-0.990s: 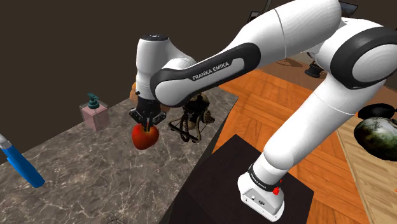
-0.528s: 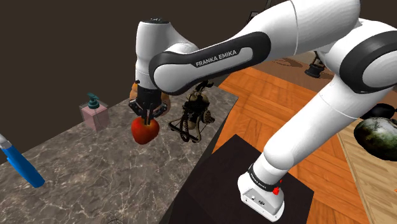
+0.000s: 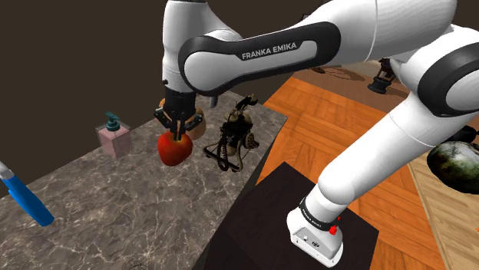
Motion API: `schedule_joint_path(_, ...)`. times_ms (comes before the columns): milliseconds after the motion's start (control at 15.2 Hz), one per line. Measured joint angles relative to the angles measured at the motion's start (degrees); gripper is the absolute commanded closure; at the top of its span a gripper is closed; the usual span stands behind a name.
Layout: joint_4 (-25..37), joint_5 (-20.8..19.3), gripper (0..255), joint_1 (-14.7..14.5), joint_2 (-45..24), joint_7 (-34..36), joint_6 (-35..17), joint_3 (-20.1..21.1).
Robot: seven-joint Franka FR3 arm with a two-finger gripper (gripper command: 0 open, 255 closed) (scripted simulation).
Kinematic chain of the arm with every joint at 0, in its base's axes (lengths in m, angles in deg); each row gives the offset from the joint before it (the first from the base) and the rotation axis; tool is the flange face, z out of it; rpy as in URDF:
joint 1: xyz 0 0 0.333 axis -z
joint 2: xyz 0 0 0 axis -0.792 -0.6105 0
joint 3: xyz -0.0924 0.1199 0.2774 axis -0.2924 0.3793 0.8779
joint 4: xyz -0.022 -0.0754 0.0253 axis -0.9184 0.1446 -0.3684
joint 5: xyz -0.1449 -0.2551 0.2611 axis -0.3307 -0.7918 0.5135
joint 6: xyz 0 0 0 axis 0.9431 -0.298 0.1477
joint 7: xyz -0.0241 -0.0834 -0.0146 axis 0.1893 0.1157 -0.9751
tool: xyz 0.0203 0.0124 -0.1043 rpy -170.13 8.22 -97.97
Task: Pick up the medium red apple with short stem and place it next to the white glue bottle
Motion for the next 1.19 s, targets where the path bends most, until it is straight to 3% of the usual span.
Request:
schedule_joint_path(924, 8.7, 0.89, 255, 0.24, 2.29, -0.95, 10.64, -1.45)
schedule_joint_path(1188, 9.0, 0.64, 255, 1.91, 2.35, -5.27, 11.32, -4.31)
